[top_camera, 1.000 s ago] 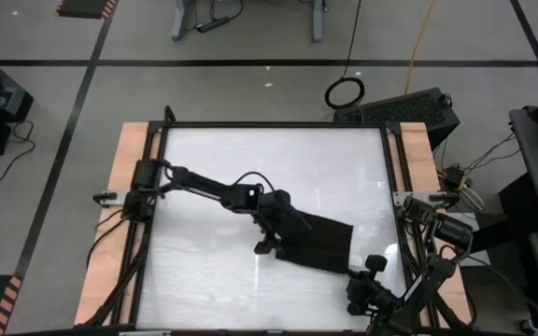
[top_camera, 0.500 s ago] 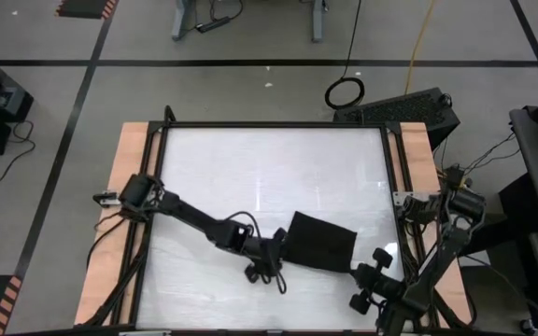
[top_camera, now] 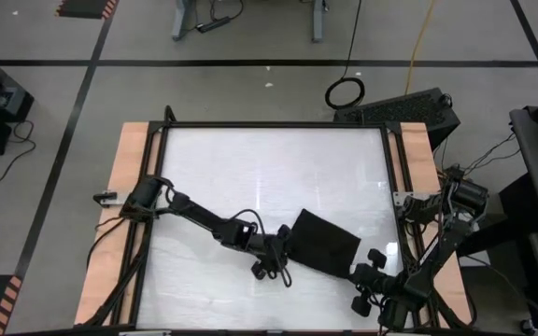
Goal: Roll towel
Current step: Roll the black towel
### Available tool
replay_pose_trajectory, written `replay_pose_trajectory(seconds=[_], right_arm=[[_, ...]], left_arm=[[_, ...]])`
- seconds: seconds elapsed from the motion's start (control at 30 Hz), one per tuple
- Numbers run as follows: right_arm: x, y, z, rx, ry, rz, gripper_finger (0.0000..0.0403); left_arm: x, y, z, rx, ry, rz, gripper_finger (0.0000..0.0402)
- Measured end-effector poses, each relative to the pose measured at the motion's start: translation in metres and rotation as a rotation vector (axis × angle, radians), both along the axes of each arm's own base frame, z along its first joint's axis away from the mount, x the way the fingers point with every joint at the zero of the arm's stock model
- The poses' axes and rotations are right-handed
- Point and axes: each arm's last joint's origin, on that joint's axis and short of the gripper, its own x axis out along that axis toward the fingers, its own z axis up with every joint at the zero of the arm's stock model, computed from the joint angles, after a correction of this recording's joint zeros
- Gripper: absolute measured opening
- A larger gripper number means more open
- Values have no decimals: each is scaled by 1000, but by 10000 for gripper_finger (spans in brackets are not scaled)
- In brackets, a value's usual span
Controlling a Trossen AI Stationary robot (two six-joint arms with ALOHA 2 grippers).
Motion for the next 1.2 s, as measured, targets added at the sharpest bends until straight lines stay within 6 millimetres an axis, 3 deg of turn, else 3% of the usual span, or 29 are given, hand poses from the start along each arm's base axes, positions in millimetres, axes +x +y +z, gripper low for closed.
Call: replay_pose_trajectory(seconds=[0.23, 0.3, 0.5, 0.8, 1.03, 1.2], right_arm=[[8, 18, 18, -40, -1, 199, 38], [11, 24, 26, -80, 5, 283, 57], [18, 35, 36, -197, -11, 460, 135], [33, 40, -1, -353, 15, 499, 240], [44, 54, 2, -545, 22, 562, 240], [44, 53, -8, -563, 96, 571, 224]], left_arm=[[6, 21, 0, -69, 52, -7, 41], [7, 25, 0, -67, 58, -16, 14], [14, 37, 9, -245, 170, -28, 11], [22, 49, 28, -569, 306, -102, 6], [25, 46, 38, -704, 346, -160, 5], [26, 45, 41, -752, 358, -173, 5]])
